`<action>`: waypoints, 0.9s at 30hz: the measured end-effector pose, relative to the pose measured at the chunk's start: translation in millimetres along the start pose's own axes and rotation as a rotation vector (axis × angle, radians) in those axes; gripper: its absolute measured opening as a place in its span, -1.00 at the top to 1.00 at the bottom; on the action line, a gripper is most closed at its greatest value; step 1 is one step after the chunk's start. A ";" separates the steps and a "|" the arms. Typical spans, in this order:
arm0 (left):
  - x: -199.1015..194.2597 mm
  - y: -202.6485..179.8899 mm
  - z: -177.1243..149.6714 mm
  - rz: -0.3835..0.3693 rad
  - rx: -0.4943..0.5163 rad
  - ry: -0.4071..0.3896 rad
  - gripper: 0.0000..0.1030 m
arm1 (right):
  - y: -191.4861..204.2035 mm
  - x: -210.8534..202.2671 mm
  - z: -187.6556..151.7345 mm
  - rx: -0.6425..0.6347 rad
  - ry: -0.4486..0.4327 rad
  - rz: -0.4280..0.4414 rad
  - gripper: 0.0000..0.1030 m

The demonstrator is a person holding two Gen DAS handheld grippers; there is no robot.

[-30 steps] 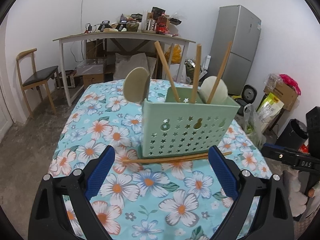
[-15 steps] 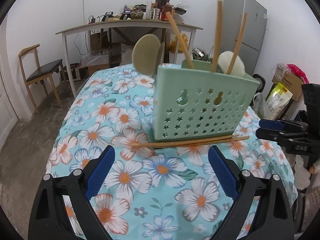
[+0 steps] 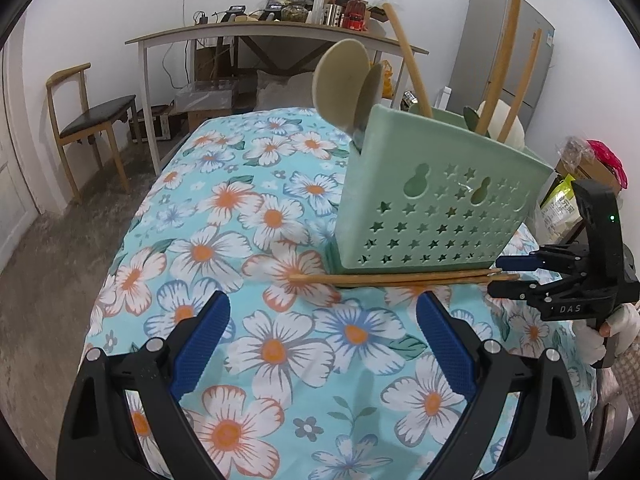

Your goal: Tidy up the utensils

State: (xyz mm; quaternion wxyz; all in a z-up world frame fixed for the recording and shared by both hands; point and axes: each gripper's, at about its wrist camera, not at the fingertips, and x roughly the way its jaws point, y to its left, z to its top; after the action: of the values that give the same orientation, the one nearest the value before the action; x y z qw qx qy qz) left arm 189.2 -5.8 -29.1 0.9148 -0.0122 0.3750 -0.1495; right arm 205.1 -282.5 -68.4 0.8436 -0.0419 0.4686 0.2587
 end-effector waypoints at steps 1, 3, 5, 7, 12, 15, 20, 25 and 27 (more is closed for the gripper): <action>-0.5 -0.1 -0.3 0.000 0.000 0.001 -0.79 | 0.5 2.7 0.0 -0.002 0.007 0.002 -0.01; -0.5 0.6 -0.6 0.001 -0.003 0.001 -0.79 | 1.9 7.6 -0.3 0.001 0.022 0.021 -0.01; -1.4 1.8 -0.8 0.002 -0.007 -0.001 -0.79 | 7.4 9.0 -0.8 -0.008 0.029 0.043 -0.02; -1.9 3.6 -0.8 0.002 -0.014 -0.002 -0.79 | 14.3 7.0 -1.6 -0.021 0.035 0.064 -0.01; -3.0 8.0 -1.0 -0.002 -0.032 -0.005 -0.79 | 43.3 -2.5 -7.6 -0.071 0.048 0.119 -0.01; -5.1 10.3 -1.8 -0.002 -0.037 -0.008 -0.79 | 64.3 -6.6 -14.4 -0.097 0.058 0.161 0.00; -10.1 15.5 -2.5 -0.007 -0.052 -0.015 -0.79 | 105.3 -11.4 -31.9 -0.138 0.069 0.218 0.00; -16.2 16.2 -3.9 -0.019 -0.051 -0.024 -0.78 | 101.4 -29.9 -36.7 -0.030 -0.004 0.218 0.00; -19.5 13.1 -5.4 -0.037 -0.039 -0.033 -0.78 | 84.3 -40.6 -39.1 0.065 -0.048 0.185 0.00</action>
State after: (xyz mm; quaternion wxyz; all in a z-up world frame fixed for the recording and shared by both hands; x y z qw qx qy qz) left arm 175.9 12.7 -21.4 0.9175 -0.0398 0.3623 -0.1589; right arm 117.6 -238.2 -42.7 0.8279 0.0351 0.4583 0.3214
